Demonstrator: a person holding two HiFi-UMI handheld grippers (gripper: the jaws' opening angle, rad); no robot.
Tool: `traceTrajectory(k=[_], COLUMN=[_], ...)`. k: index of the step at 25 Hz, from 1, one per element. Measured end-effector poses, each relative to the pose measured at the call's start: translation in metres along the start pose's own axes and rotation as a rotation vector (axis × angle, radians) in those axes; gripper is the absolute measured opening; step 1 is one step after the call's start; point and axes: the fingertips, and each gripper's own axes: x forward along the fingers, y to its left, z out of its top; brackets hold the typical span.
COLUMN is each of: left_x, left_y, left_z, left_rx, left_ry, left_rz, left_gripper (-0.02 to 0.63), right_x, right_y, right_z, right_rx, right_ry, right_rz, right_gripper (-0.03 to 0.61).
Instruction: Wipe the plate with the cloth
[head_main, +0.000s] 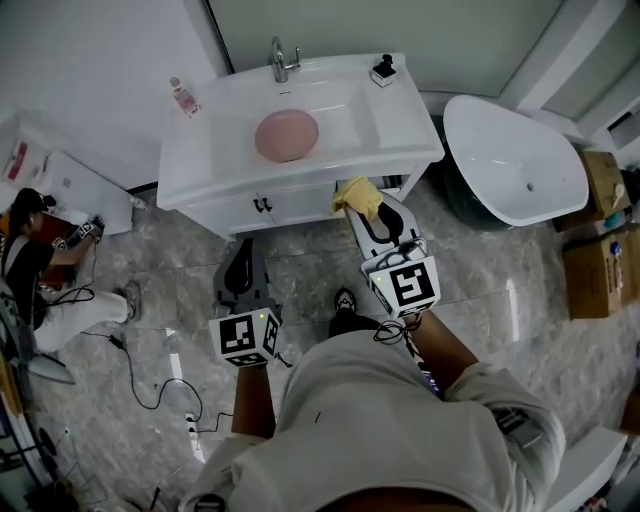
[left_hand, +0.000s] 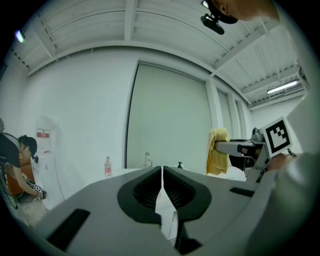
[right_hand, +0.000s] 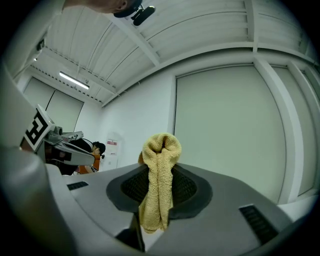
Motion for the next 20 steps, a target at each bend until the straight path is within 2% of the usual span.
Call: traceTrajectory(k=[8,15,20], left_x=[0.106,0.167,0.226], left_y=[0.011,0.048,0.090], left_z=[0.005,-0.015,-0.028], left_rx=[-0.014,-0.018,0.002], left_ry=[0.039,0.106,0.122], left_rz=[0.023,0.021,-0.020], left_gripper=[0.026,0.026,0.026], right_x=[0.080,0.150,0.206], right_y=[-0.064,-0.074,-0.076], right_z=[-0.016,-0.046,-0.063], right_rx=[0.026,0.064,0.033], right_ry=[0.024,0.073,0.107], right_rz=[0.033,0.043,0.022], right_gripper=[0.094,0.094,0.094])
